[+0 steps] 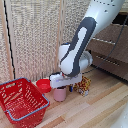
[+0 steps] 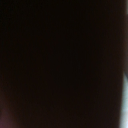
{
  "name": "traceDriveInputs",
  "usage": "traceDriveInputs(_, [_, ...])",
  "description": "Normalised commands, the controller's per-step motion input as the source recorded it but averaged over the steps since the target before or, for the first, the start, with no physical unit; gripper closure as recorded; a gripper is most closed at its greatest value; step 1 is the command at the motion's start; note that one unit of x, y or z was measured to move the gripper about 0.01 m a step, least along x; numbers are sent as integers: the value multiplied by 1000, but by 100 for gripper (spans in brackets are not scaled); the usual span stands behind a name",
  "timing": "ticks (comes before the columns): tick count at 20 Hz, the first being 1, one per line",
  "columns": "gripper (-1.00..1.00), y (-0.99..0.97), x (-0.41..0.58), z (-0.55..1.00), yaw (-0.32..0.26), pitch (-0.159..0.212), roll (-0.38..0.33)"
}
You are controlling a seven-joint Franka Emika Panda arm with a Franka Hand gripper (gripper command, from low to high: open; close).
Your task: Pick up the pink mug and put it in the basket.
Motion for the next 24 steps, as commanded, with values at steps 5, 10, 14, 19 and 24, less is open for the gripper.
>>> traceDriveInputs(5, [100, 11, 0, 38, 0, 0, -3])
traceDriveInputs(10, [100, -37, 53, 401, -28, 0, 4])
traceDriveInputs(14, [100, -118, 139, 787, -35, 9, 41])
traceDriveInputs(19, [100, -40, 253, 906, -11, 34, 44])
traceDriveInputs(24, [100, 45, 393, 845, -1, 60, 17])
